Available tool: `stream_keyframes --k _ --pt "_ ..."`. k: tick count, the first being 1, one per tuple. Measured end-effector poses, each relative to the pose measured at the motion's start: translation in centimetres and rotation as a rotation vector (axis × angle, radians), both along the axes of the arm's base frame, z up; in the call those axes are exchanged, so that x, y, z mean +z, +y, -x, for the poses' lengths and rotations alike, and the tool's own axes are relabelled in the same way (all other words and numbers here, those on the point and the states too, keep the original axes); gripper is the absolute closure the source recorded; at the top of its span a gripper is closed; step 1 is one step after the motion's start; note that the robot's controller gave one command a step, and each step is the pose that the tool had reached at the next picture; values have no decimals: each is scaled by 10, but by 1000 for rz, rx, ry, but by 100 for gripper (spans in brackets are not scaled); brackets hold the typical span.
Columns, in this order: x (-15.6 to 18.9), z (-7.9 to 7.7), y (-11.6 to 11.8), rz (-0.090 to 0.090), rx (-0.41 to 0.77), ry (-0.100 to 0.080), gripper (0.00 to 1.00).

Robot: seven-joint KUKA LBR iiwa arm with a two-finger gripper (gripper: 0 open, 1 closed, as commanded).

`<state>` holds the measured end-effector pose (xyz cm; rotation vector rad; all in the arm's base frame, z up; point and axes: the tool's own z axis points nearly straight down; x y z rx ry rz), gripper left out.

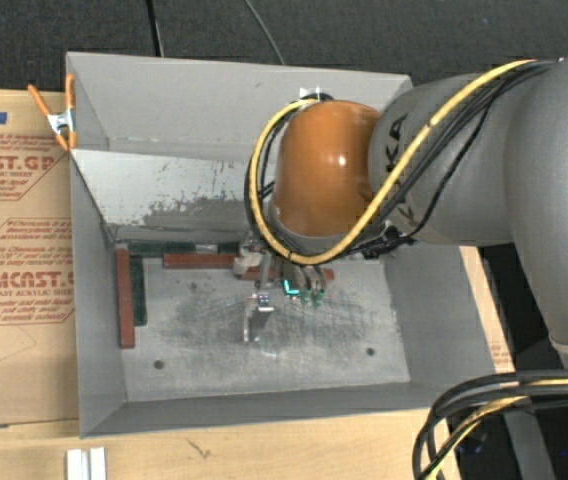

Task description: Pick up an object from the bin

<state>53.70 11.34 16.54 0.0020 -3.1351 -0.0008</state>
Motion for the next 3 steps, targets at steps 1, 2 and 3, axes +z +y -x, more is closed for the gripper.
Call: stream_keyframes --k 1,2,3 --pt "3 -2 0 -1 -1 -7 0" --pt "13 -25 -39 -2 -33 -7 0" --pt "-21 -37 -52 0 -80 -19 0"
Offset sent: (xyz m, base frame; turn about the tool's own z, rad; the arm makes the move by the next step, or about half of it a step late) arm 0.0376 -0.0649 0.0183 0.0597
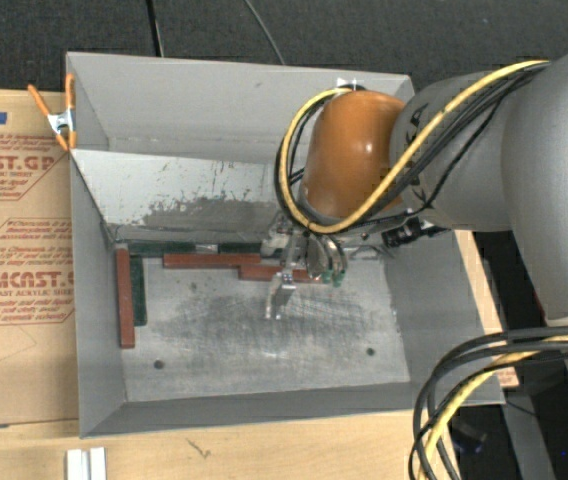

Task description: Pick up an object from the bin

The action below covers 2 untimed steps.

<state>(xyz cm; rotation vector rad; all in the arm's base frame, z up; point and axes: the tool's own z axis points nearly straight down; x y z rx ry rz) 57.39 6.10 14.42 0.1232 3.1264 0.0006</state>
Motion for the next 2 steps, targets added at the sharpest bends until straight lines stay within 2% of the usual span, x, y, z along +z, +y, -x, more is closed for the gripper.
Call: stream_keyframes --k 1,2 --pt "-56 -19 -46 -1 -180 14 100" --pt "-56 -19 -46 -2 -180 14 100"
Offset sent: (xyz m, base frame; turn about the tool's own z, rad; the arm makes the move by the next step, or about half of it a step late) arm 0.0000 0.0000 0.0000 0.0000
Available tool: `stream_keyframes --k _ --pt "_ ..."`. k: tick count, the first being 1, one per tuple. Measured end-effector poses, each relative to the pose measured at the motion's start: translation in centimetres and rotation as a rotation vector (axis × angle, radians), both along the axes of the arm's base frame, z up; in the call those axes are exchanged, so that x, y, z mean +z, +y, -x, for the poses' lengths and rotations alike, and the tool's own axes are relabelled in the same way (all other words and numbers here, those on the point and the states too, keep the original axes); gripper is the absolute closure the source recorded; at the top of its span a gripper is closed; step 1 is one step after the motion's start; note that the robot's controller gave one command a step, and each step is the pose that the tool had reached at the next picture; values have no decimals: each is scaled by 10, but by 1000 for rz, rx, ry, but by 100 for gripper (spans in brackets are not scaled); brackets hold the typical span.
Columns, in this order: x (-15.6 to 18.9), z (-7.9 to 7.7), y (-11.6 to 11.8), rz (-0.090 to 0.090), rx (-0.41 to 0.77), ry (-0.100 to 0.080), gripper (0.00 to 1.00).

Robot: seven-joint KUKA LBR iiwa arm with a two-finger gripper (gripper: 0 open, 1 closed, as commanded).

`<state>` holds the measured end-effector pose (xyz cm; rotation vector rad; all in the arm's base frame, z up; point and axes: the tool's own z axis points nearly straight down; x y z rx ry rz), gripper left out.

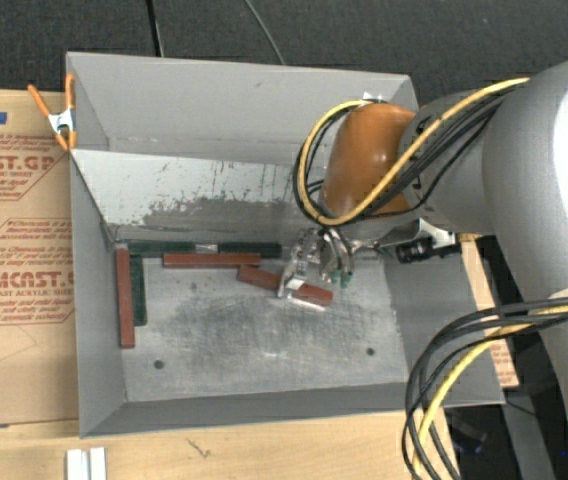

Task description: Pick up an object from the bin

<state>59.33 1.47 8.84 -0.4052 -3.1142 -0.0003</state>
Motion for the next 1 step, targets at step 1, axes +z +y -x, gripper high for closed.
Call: stream_keyframes --k 1 --pt "178 4 -12 0 -6 -7 100"
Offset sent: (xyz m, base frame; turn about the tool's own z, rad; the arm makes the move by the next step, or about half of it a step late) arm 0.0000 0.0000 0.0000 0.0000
